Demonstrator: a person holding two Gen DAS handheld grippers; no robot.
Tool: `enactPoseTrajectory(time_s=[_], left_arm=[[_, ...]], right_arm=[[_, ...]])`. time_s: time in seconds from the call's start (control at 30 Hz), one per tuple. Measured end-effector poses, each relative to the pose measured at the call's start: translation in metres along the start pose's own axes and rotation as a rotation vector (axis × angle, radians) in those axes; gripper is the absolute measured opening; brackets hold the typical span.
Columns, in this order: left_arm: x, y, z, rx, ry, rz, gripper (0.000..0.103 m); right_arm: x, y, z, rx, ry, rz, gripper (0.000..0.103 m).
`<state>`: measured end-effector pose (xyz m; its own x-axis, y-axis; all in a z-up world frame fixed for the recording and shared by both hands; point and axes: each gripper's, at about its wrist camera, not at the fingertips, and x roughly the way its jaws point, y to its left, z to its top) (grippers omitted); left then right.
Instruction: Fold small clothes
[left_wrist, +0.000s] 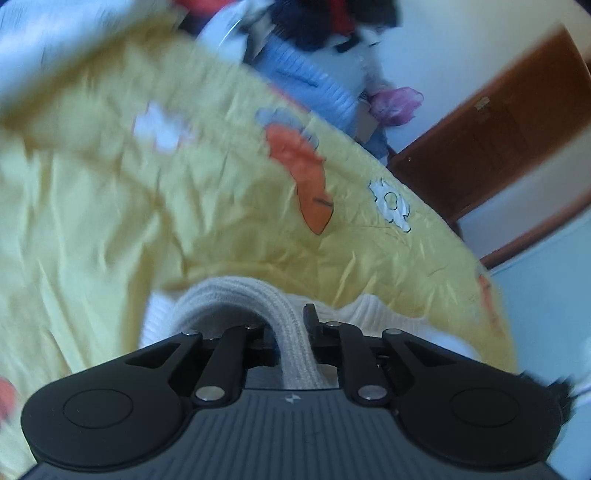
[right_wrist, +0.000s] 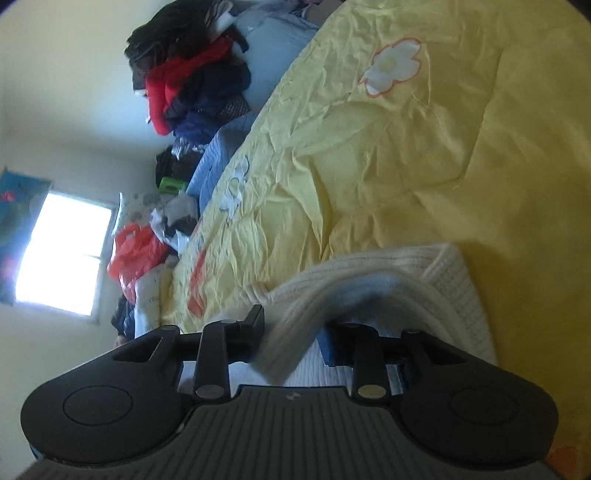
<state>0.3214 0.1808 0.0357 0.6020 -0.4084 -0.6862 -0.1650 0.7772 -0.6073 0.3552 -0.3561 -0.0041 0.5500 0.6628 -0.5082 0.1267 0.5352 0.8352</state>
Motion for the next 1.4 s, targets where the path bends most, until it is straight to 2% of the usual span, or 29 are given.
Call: enactPoseTrajectory(time_s=[0.03,0.07,0.1,0.13,0.17,0.2,0.27,0.3,0.37,0.47,0.53,0.63,0.7,0.77,0.83,0.93,1.03,1.07,1.1,1.13,1.17,1.2,1.23,1.3,1.4], left_arm=[[-0.007,0.004,-0.001,-0.014,-0.020,-0.038,0.015],[-0.016,0.007,-0.001,-0.028,-0.040,-0.076,0.016],[-0.026,0.012,-0.002,-0.045,-0.057,-0.118,0.020],[-0.038,0.016,-0.004,-0.060,-0.085,-0.152,0.026],[-0.054,0.021,-0.008,-0.069,-0.136,-0.171,0.044],[-0.071,0.025,-0.013,-0.074,-0.203,-0.172,0.071],[-0.104,0.034,-0.028,-0.056,-0.366,-0.156,0.099],[-0.116,0.038,-0.031,-0.036,-0.423,-0.138,0.101],[-0.131,0.043,-0.033,-0.031,-0.441,-0.068,0.101],[-0.140,0.044,-0.054,-0.060,-0.396,0.000,0.101],[-0.143,0.037,-0.088,-0.034,-0.403,0.062,0.101],[-0.153,0.034,-0.156,-0.025,-0.444,0.093,0.101],[-0.150,0.043,-0.193,-0.084,-0.447,0.093,0.101],[-0.143,0.054,-0.217,-0.165,-0.400,0.068,0.101],[-0.130,0.059,-0.227,-0.206,-0.338,0.049,0.100],[-0.123,0.049,-0.219,-0.153,-0.376,0.070,0.101],[-0.105,0.049,-0.200,-0.194,-0.346,0.046,0.100],[-0.100,0.046,-0.196,-0.198,-0.360,0.059,0.100],[-0.097,0.043,-0.192,-0.199,-0.367,0.086,0.096],[-0.093,0.038,-0.189,-0.196,-0.368,0.113,0.087],[-0.089,0.034,-0.185,-0.192,-0.365,0.174,0.060],[-0.086,0.030,-0.182,-0.180,-0.355,0.227,0.044],[-0.085,0.030,-0.180,-0.177,-0.338,0.225,0.039],[-0.087,0.030,-0.178,-0.185,-0.329,0.202,0.031],[-0.099,0.025,-0.175,-0.140,-0.342,0.181,0.027]], right_arm=[[-0.006,0.001,-0.001,0.001,-0.033,0.033,0.043],[-0.013,0.003,-0.004,-0.009,-0.063,0.057,0.051],[-0.021,0.007,-0.006,-0.033,-0.095,0.064,0.057],[-0.032,0.011,-0.010,-0.064,-0.123,0.061,0.058],[-0.042,0.014,-0.013,-0.088,-0.142,0.063,0.059],[-0.053,0.015,-0.017,-0.109,-0.155,0.068,0.059],[-0.076,0.015,-0.027,-0.146,-0.170,0.080,0.060],[-0.085,0.013,-0.033,-0.155,-0.175,0.083,0.061],[-0.106,0.007,-0.043,-0.148,-0.180,0.073,0.061],[-0.130,-0.002,-0.069,-0.148,-0.189,0.025,0.061],[-0.145,-0.005,-0.096,-0.171,-0.215,-0.005,0.061],[-0.165,-0.019,-0.136,-0.177,-0.240,-0.015,0.064],[-0.175,-0.030,-0.158,-0.161,-0.254,-0.032,0.064],[-0.174,-0.045,-0.171,-0.112,-0.228,-0.029,0.064],[-0.167,-0.051,-0.178,-0.103,-0.192,-0.052,0.064],[-0.145,-0.050,-0.178,-0.090,-0.172,-0.039,0.064],[-0.119,-0.045,-0.174,-0.082,-0.187,-0.053,0.064],[-0.113,-0.044,-0.173,-0.069,-0.208,-0.044,0.066],[-0.107,-0.042,-0.171,-0.053,-0.230,-0.034,0.066],[-0.104,-0.040,-0.170,-0.035,-0.252,-0.038,0.066],[-0.101,-0.040,-0.169,-0.013,-0.277,-0.044,0.062],[-0.097,-0.040,-0.169,0.013,-0.292,-0.054,0.040],[-0.093,-0.042,-0.168,0.024,-0.291,-0.061,0.024],[-0.089,-0.041,-0.168,0.001,-0.297,-0.065,0.025],[-0.098,-0.031,-0.170,-0.051,-0.311,-0.053,0.024]])
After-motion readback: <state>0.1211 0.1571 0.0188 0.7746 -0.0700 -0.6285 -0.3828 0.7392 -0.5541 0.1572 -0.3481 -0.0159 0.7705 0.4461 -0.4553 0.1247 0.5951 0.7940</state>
